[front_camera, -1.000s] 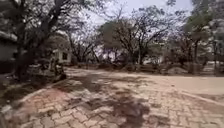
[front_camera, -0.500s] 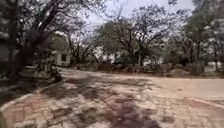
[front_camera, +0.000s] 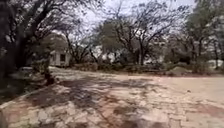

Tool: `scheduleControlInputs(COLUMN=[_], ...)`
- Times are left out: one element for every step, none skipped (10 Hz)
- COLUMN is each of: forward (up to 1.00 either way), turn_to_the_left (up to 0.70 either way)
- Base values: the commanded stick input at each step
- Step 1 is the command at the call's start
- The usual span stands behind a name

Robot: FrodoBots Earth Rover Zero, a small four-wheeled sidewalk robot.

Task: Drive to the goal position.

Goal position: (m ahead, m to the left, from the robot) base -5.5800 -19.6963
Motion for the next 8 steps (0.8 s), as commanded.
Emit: scheduleControlInputs(forward=[0.7, 0.7, 0.7, 0.7, 0.7, 0.7, 0.7, 0.7], turn_to_the_left=[-0.35, -0.35, -0.22, -0.06, 0.0, 0.0, 0.0, 0.0])
